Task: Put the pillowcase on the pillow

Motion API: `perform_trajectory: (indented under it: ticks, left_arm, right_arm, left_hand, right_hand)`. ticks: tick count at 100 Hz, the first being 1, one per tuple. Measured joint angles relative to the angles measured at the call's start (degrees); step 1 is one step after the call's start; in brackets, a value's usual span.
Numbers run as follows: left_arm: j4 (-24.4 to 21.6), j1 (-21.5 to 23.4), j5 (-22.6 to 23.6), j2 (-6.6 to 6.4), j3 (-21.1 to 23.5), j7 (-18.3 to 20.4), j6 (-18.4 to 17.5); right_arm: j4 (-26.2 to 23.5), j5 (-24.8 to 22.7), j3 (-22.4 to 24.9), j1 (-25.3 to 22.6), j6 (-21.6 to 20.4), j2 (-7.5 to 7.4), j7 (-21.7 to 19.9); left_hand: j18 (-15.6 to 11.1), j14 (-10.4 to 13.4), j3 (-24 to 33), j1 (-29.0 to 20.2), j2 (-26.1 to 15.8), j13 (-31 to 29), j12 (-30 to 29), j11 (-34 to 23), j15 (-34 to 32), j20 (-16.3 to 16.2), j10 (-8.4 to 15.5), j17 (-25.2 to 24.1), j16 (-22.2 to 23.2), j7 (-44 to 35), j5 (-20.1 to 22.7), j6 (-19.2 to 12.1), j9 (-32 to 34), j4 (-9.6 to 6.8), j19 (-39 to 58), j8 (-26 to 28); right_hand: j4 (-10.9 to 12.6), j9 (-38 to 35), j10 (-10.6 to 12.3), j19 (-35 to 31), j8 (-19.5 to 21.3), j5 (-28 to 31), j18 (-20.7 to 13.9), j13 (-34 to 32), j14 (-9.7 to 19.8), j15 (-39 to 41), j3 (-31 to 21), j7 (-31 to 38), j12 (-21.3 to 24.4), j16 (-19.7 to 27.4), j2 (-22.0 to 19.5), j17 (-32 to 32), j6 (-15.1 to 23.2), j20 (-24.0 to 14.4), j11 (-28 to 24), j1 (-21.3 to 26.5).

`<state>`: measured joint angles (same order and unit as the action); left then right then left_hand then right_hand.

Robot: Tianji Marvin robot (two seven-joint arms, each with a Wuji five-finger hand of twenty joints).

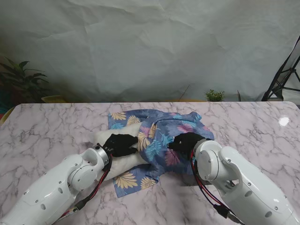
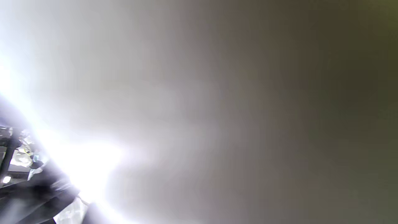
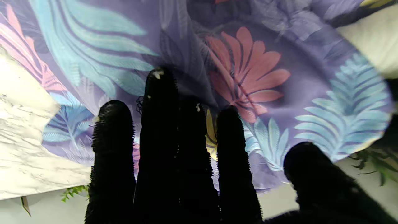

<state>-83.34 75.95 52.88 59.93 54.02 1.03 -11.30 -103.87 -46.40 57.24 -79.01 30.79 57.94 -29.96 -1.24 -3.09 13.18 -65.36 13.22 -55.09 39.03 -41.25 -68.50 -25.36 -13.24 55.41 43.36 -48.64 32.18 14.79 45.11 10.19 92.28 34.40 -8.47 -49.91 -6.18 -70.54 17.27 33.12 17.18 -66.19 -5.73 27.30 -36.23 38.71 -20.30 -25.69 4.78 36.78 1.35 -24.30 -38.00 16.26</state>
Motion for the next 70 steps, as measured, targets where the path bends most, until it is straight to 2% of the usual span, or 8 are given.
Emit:
perform_trajectory:
  ticks: [8, 17, 26, 34, 41, 49, 58, 70]
  left_arm:
    - [-0.36, 0.35, -1.58, 0.07, 0.42, 1.21, -1.9]
    - [-0.64, 0.93, -7.15, 0.17, 0.75, 2.44, -2.94]
    - [-0.78, 1.46, -9.4, 0.36, 0.76, 2.87, -3.1]
    - [-0.85, 1.57, -11.1, 0.44, 0.62, 4.27, -3.45]
    - [-0.85, 1.51, -14.1, 0.44, 0.25, 5.24, -3.81]
    - [-0.77, 1.39, -18.13, 0.47, -0.24, 6.41, -4.15]
    - [-0.69, 1.32, -21.88, 0.63, -0.54, 7.6, -4.76]
    - [-0.68, 1.49, -22.63, 1.15, -0.69, 6.97, -5.26]
  right_arm:
    - [2.74, 0.12, -0.94, 1.98, 0.03, 0.13, 0.54]
    - [5.96, -0.41, -2.01, 4.17, -0.79, 0.28, 0.99]
    - [9.37, 0.51, -3.11, 6.18, -1.64, 0.57, 3.66]
    - [12.14, 2.54, -3.76, 7.55, -2.77, 1.05, 7.02]
    - [14.78, 3.46, -4.51, 8.88, -4.36, 1.59, 10.1]
    - [17.63, 4.29, -5.65, 10.67, -5.08, 2.29, 13.0]
    - [20.4, 6.6, -7.23, 13.17, -5.34, 2.99, 14.86]
    - [23.21, 7.01, -8.51, 15.88, -7.79, 3.92, 16.7]
  left_hand:
    - [-0.01, 0.01, -2.71, -0.11, -0.02, -0.04, -0.27, 0.23, 0.0, 0.62, -0.53, 0.07, -0.48, 1.88, 0.05, 1.27, -0.01, -0.14, 0.01, -3.13]
    - [-0.01, -0.12, -11.85, -0.89, -1.74, -0.06, -1.43, 1.17, 0.45, 1.35, -1.01, 0.07, -0.56, 4.27, 0.09, 1.92, -0.03, -3.72, 0.02, -5.64]
    - [0.08, -1.13, -14.04, -0.75, -2.59, 0.62, -3.43, 2.61, 2.3, 2.03, -2.19, -0.57, -0.56, 7.84, 0.1, 3.19, -1.06, -5.68, -0.03, -6.45]
    - [1.3, -2.79, -14.02, 1.09, -4.72, 2.65, -5.19, 4.77, 5.15, 2.05, -3.61, -2.42, -0.55, 12.3, 0.1, 4.35, -2.47, -5.74, -0.73, -6.74]
    - [2.13, -3.98, -14.03, 3.16, -6.73, 4.03, -6.68, 6.49, 8.5, 2.05, -5.01, -3.75, -0.68, 16.09, 0.1, 5.79, -3.83, -6.66, -1.57, -7.18]
    - [2.25, -4.47, -14.07, 5.35, -9.65, 5.94, -8.51, 9.0, 13.89, 2.05, -5.23, -5.83, -2.54, 20.41, 0.1, 5.99, -5.12, -6.76, -3.1, -7.29]
    - [3.73, -6.67, -12.87, 7.86, -11.0, 9.39, -10.52, 11.79, 19.96, 2.02, -6.0, -9.53, -4.81, 23.43, 0.1, 6.02, -6.62, -7.36, -6.16, -8.47]
    - [5.09, -8.47, -12.98, 9.34, -11.64, 12.29, -12.9, 14.68, 24.46, 1.71, -6.54, -12.55, -6.27, 25.21, 0.19, 5.89, -8.09, -7.37, -8.79, -8.69]
  right_hand:
    - [0.0, 2.18, 0.0, 1.57, -0.52, -1.36, 0.5, 2.83, -1.29, -2.91, 1.47, -0.15, 0.28, 1.23, -0.7, -2.97, 0.0, 1.22, 0.78, 0.38]
    - [0.07, 5.42, 0.0, 3.84, -0.52, -3.53, 0.51, 7.85, -2.44, -6.06, 2.31, -0.14, 0.74, 3.06, -1.32, -7.23, 0.0, 2.38, 1.94, 0.55]
    - [0.51, 7.87, 0.0, 5.4, -0.52, -4.86, 0.52, 11.41, -3.13, -8.36, 3.75, -0.07, 0.74, 4.66, -3.55, -10.7, 0.0, 3.12, 2.2, 0.58]
    - [0.52, 9.37, 0.0, 6.78, -0.52, -6.11, 0.52, 14.1, -3.21, -8.43, 4.33, -0.07, 0.74, 5.42, -3.55, -13.27, 0.0, 3.68, 2.37, 0.58]
    - [0.59, 10.3, 0.0, 7.24, -0.52, -6.95, 0.52, 15.37, -3.67, -8.46, 5.4, -0.07, 0.74, 6.04, -4.23, -14.53, -0.02, 4.05, 2.56, 0.58]
    - [0.6, 11.48, -0.76, 7.27, -1.19, -6.95, 0.5, 16.0, -3.98, -9.84, 5.95, -0.07, 0.91, 6.63, -4.42, -15.11, -0.09, 4.11, 3.24, 0.58]
    - [0.6, 12.12, -0.85, 7.27, -1.47, -6.99, 0.49, 16.01, -4.65, -9.9, 6.47, -0.07, 1.24, 6.75, -4.94, -15.21, -0.89, 4.16, 3.37, 0.58]
    - [0.6, 12.13, -0.24, 7.27, -2.77, -8.4, 0.44, 16.31, -4.24, -9.91, 7.1, -1.63, 1.35, 7.15, -5.56, -15.32, -0.89, 4.63, 3.37, 0.58]
